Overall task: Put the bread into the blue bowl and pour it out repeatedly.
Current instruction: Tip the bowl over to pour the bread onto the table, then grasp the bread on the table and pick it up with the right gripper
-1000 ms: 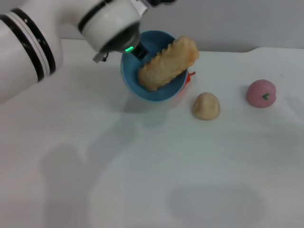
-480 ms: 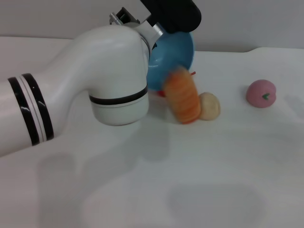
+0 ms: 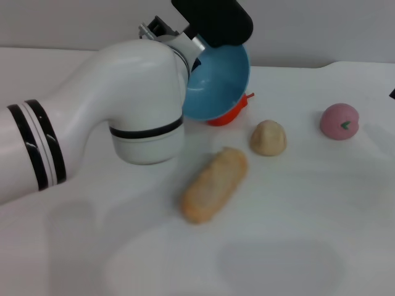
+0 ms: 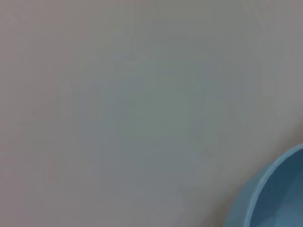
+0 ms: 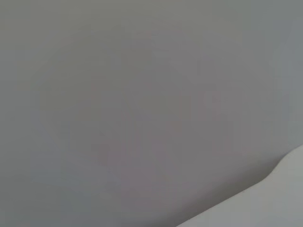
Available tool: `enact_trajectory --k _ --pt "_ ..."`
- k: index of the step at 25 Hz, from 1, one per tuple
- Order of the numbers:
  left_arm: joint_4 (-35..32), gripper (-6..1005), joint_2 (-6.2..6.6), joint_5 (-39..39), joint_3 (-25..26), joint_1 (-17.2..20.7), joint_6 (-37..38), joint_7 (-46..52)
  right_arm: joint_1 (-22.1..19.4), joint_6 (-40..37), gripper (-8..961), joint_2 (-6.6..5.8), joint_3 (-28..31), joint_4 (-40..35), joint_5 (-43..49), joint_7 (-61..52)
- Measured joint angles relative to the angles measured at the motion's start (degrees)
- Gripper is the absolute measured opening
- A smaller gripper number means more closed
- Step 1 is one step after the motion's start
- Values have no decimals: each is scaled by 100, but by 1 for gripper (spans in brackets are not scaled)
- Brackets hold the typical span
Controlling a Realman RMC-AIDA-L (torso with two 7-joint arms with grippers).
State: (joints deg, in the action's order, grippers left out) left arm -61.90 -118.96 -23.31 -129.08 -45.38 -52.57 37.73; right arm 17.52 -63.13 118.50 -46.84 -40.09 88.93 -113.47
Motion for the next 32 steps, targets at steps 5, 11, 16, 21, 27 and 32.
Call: enact_trajectory --k 5,11,16,21,27,32 --pt "-47 -1 29 18 407 39 20 117 78 -263 377 -7 -1 60 6 1" --pt "-64 0 58 339 1076 107 -28 -256 376 -930 377 -11 -22 102 85 386" --pt "18 0 75 1866 2200 147 -15 -1704 862 -1270 377 -12 -59 89 782 497" --pt "50 -1 89 2890 3261 309 -332 -2917 1520 -1218 378 -11 -660 80 1896 450" --pt "61 -2 93 3465 4170 373 -1267 -3882 2258 -588 378 27 -2048 161 2547 -73" --pt "63 -1 96 3955 4591 527 -1537 -4279 2749 51 379 23 -3207 384 2558 -730"
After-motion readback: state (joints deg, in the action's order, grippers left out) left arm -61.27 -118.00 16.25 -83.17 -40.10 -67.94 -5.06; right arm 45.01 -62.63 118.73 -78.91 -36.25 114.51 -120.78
